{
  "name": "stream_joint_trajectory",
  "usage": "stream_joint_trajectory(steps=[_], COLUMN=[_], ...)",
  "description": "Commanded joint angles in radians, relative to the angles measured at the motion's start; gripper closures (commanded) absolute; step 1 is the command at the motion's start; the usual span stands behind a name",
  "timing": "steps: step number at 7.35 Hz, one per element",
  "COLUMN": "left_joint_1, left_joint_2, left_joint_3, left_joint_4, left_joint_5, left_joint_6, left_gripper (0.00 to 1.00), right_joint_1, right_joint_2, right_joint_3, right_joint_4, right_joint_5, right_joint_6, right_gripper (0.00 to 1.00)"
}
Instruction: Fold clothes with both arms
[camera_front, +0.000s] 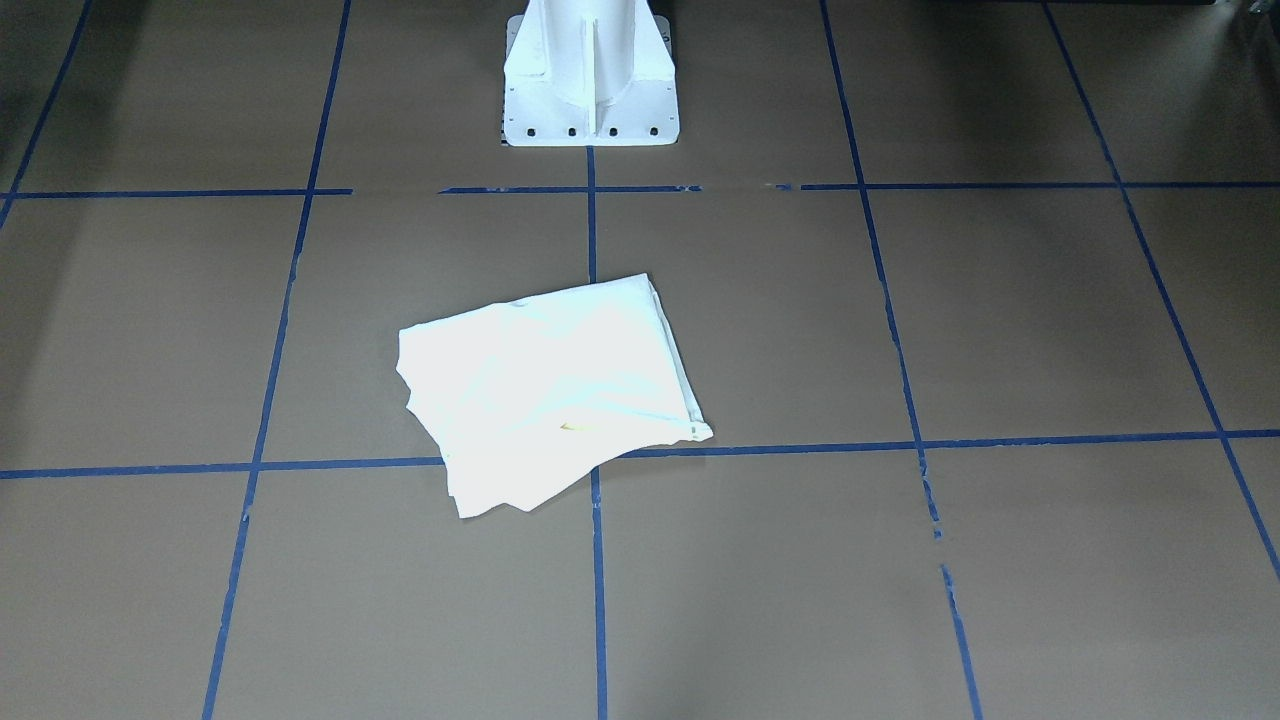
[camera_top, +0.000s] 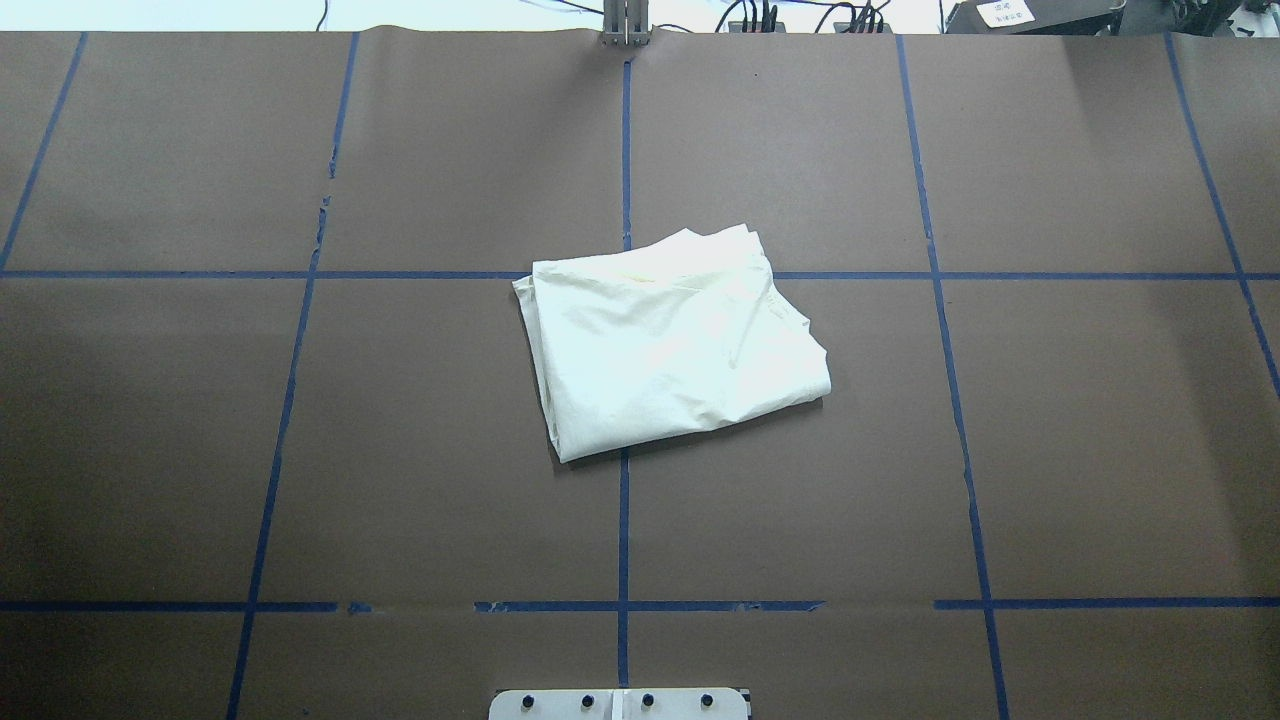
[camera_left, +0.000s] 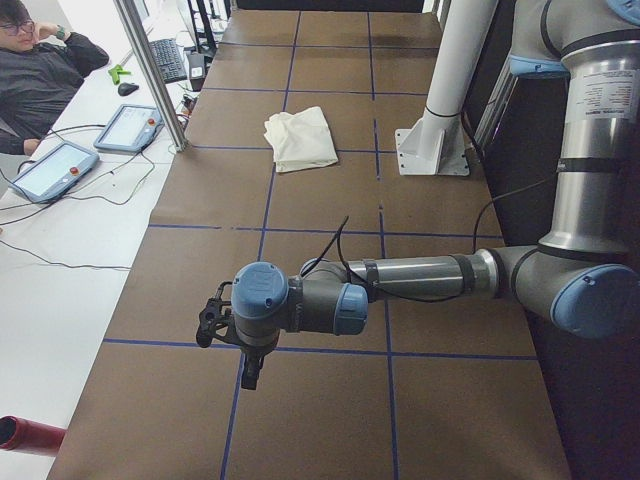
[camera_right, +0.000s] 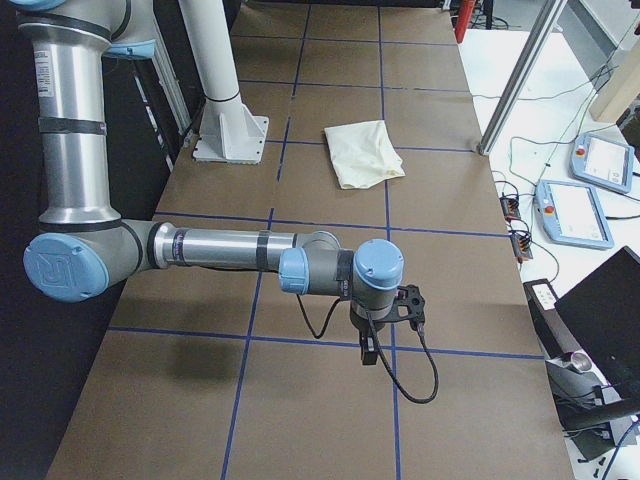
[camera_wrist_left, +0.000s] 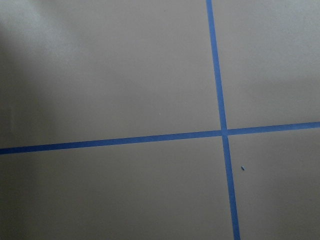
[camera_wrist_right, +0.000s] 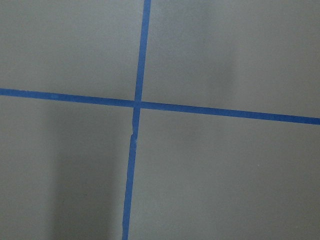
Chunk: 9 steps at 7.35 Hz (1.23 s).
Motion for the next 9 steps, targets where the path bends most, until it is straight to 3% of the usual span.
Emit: stream_joint_trajectory(steps=[1, 9], left_joint_1=[0.021, 0.039], left_joint_2=[-0.004, 0.028], left_joint_3=[-0.017, -0.014], left_joint_4=[0.003, 0.004], left_joint_5=[0.001, -0.006], left_joint_6=[-0.002, -0.059], left_gripper=[0.00, 0.00], right_joint_1=[0.000, 0.000], right_joint_2=[0.000, -0.009], right_joint_3=[-0.001, -0.006], right_joint_4=[-0.002, -0.002], right_joint_5=[0.001, -0.002], right_joint_6=[0.000, 0.000], right_gripper=[0.00, 0.00])
